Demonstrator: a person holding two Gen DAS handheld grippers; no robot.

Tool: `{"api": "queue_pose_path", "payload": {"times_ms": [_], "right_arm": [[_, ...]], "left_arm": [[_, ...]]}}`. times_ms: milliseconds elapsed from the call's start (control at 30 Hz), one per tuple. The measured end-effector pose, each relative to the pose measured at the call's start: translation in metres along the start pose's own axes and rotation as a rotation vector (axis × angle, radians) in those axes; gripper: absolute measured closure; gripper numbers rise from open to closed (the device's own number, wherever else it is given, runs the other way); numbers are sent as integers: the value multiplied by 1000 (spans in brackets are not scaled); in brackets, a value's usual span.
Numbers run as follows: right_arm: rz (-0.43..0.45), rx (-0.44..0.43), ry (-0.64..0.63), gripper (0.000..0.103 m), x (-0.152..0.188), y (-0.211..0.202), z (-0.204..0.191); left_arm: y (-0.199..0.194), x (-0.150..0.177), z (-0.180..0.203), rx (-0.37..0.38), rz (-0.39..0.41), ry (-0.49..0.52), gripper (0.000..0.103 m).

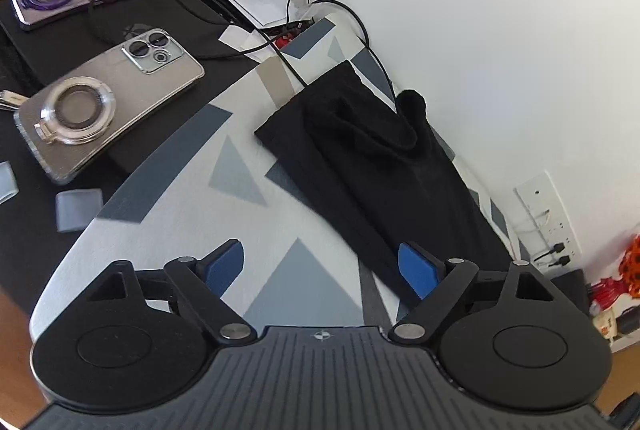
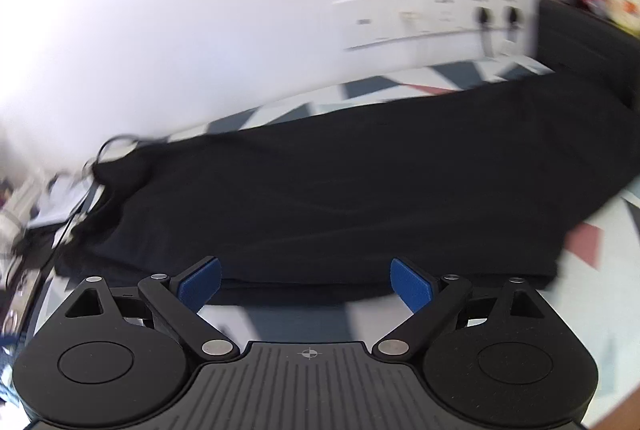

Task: Fold clothes
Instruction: 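Grasp the trouser end with the left gripper and lift it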

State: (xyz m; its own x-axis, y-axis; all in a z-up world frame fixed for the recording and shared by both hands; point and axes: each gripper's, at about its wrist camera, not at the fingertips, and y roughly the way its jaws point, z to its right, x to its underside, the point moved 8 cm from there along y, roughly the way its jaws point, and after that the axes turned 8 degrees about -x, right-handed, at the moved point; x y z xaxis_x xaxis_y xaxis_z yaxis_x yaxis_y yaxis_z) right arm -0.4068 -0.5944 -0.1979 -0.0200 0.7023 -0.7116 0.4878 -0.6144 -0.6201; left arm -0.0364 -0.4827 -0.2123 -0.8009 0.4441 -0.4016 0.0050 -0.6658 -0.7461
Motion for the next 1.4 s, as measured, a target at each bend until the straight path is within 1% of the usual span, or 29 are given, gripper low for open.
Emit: {"api": "queue_pose_path", "payload": {"times_ms": [67,100,167,233,333,400,533,567,600,633,667,700,733,767,800,833,900,967,1067,1233,1267,1300,1333,1367,1400], "right_arm": [[-58,-19,-78,13,6,31,-35],[-85,-20,-110,13,9,45,-50],[-133,-4,-163,13,15,71,-73],[-158,18,-262,13,21,92,-95],[-179,32,-390,13,30,111,-120],[-191,37,-459,13,35,122,-134],[-198,29,-528,13,39,136,-147],[-196,25,-539,14,39,138,-148],[-195,17,-539,15,37,140,-149],[-200,8,-533,16,35,143,-148],[-206,-5,-526,20,33,145,-148],[-215,-26,-515,27,31,148,-148],[-224,-47,-510,32,30,149,-147],[-232,-64,-511,45,28,149,-146],[-240,-81,-511,56,26,148,-145],[-247,-98,-511,62,25,148,-144],[-263,-133,-519,82,23,145,-144],[-287,-172,-517,90,21,142,-143],[-331,-231,-515,94,21,137,-140],[-412,-328,-510,94,30,122,-137],[-428,-340,-515,92,31,120,-138],[-443,-353,-519,85,33,118,-140],[-450,-368,-515,82,31,115,-141],[-449,-386,-501,75,27,111,-143],[-436,-406,-485,70,20,107,-146]], "left_arm": [[29,-19,1,22,-42,-21,21],[40,-25,0,20,-60,-26,22],[62,-38,0,17,-95,-37,24],[80,-46,-1,14,-126,-46,24],[92,-52,5,19,-128,-8,24],[97,-55,9,6,-123,25,24],[102,-61,7,0,-104,-29,24],[103,-64,7,-6,-96,-41,26],[104,-66,7,-16,-89,-44,30],[105,-68,7,-31,-83,-38,44],[108,-70,6,-48,-80,-28,59],[111,-72,4,-64,-80,-24,67],[113,-74,1,-71,-84,-36,83],[115,-74,-2,-69,-96,-54,90],[115,-74,-4,-54,-103,-68,93],[114,-73,-4,-42,-101,-69,96],[110,-70,-4,-39,-78,-43,97],[103,-67,-4,-37,-54,-26,98],[91,-59,-10,-42,-39,-23,98],[68,-38,-30,-67,-47,-2,97],[66,-35,-32,-80,-49,18,95],[63,-32,-35,-93,-51,38,92],[60,-30,-37,-105,-50,59,88],[55,-31,-37,-115,-40,86,79],[50,-32,-36,-126,-26,115,74]]}}
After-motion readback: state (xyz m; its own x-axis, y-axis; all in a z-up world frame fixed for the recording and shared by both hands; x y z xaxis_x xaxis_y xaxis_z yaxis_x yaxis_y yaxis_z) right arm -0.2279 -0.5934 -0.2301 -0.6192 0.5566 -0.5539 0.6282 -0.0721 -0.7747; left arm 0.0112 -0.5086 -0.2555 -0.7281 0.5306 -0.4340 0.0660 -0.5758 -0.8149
